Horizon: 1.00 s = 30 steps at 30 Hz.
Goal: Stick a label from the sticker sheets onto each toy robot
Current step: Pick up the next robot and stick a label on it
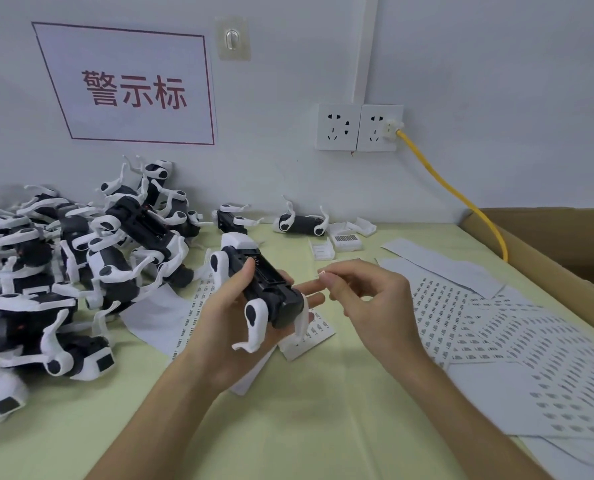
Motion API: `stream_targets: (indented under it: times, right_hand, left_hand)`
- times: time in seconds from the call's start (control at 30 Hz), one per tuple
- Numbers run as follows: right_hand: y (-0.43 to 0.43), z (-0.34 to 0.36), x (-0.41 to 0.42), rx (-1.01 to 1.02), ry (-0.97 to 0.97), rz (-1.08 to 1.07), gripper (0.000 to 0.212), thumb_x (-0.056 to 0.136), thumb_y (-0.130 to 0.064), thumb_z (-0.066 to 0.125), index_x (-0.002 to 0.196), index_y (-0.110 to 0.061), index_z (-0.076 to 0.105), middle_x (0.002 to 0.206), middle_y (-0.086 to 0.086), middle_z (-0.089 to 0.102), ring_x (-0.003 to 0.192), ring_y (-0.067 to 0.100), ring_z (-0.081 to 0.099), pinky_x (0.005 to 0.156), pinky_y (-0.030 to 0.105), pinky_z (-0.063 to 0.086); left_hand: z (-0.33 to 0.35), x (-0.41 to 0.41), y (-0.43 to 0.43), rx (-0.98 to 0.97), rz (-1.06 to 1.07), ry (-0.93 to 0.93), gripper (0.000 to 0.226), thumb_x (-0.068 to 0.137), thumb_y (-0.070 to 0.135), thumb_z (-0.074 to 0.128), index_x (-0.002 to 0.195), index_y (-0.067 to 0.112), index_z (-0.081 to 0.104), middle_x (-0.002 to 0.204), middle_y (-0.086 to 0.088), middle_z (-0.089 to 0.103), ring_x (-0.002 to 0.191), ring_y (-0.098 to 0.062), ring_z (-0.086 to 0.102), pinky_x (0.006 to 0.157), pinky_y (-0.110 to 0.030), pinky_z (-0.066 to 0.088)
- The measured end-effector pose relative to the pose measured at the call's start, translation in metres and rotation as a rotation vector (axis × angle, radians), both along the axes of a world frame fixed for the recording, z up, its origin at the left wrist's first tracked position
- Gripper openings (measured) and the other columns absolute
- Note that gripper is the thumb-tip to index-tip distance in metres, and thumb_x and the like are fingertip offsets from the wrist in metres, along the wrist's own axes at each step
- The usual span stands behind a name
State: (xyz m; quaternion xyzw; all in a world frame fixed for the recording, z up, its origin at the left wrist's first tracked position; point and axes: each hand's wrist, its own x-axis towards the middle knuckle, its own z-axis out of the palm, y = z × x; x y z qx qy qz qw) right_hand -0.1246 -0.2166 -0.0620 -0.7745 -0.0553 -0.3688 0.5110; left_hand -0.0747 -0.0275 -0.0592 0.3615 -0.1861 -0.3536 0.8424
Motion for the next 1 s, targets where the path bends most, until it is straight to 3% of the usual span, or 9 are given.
stream_targets:
  times: [0.1,0.2,0.27,0.37,0.53,0.77,0.9,1.0]
  right_hand:
    - [-0.001,0.000,0.000,-0.017,0.019,0.012,0.025,0.088,-0.013,0.078,0.085,-0.038,0.074,0.073,-0.019,0.071,0.062,0.021,0.062,0.055,0.039,0.051]
    - [-0.003,-0.001,0.001,-0.029,0.055,0.034,0.014,0.089,-0.013,0.077,0.090,-0.027,0.079,0.073,-0.019,0.071,0.062,0.017,0.062,0.056,0.039,0.052]
    - [-0.003,-0.001,0.001,-0.028,0.070,0.047,0.017,0.091,-0.011,0.075,0.092,-0.027,0.080,0.073,-0.019,0.071,0.063,0.014,0.063,0.057,0.037,0.053]
    - [-0.003,0.000,0.001,-0.034,0.081,0.049,0.031,0.093,-0.005,0.070,0.100,-0.035,0.076,0.072,-0.021,0.070,0.062,0.011,0.063,0.058,0.034,0.053]
    - [-0.004,-0.001,0.001,0.019,0.134,0.038,0.031,0.097,-0.004,0.063,0.113,-0.027,0.076,0.071,-0.014,0.070,0.054,0.007,0.056,0.061,0.022,0.049]
    - [0.006,0.003,0.000,0.490,0.257,0.186,0.014,0.094,-0.011,0.069,0.089,-0.017,0.081,0.073,0.002,0.069,0.056,0.019,0.059,0.062,0.028,0.052]
    - [0.010,0.004,-0.004,0.474,0.251,0.205,0.010,0.092,-0.011,0.072,0.085,-0.012,0.078,0.083,0.001,0.078,0.065,0.012,0.060,0.063,0.024,0.053]
    - [0.011,0.005,-0.006,0.425,0.232,0.203,0.012,0.093,-0.008,0.070,0.081,-0.010,0.074,0.089,0.004,0.079,0.062,0.009,0.059,0.061,0.023,0.052]
  left_hand:
    - [0.000,0.001,0.000,-0.037,0.022,0.016,0.045,0.080,0.048,0.085,0.093,0.007,0.077,0.136,-0.032,0.062,0.128,-0.042,0.062,0.112,-0.052,0.044]
    - [0.003,0.001,0.001,-0.104,-0.004,0.006,0.040,0.091,0.047,0.073,0.092,0.008,0.080,0.109,-0.016,0.077,0.108,-0.030,0.074,0.087,-0.036,0.060]
    - [0.002,0.001,0.001,-0.080,0.026,0.018,0.041,0.084,0.047,0.080,0.090,0.007,0.079,0.112,-0.020,0.076,0.113,-0.032,0.073,0.083,-0.034,0.061]
    - [-0.001,0.002,-0.002,-0.030,0.066,0.005,0.047,0.073,0.049,0.090,0.091,0.007,0.079,0.127,-0.028,0.069,0.124,-0.037,0.067,0.090,-0.040,0.061]
    - [-0.001,0.000,-0.006,-0.015,0.081,-0.016,0.054,0.070,0.051,0.091,0.099,0.006,0.079,0.138,-0.026,0.064,0.129,-0.038,0.063,0.095,-0.041,0.059]
    - [0.001,-0.002,-0.006,-0.024,0.170,-0.033,0.060,0.081,0.048,0.083,0.111,-0.001,0.066,0.137,-0.027,0.064,0.128,-0.039,0.063,0.097,-0.042,0.059]
    - [0.000,-0.003,-0.009,0.053,0.163,-0.089,0.042,0.098,0.044,0.054,0.095,0.010,0.079,0.118,-0.017,0.074,0.130,-0.032,0.063,0.106,-0.041,0.048]
    - [0.000,-0.006,-0.011,0.091,0.138,-0.129,0.039,0.093,0.046,0.057,0.093,0.016,0.081,0.125,-0.018,0.073,0.131,-0.030,0.062,0.112,-0.041,0.043]
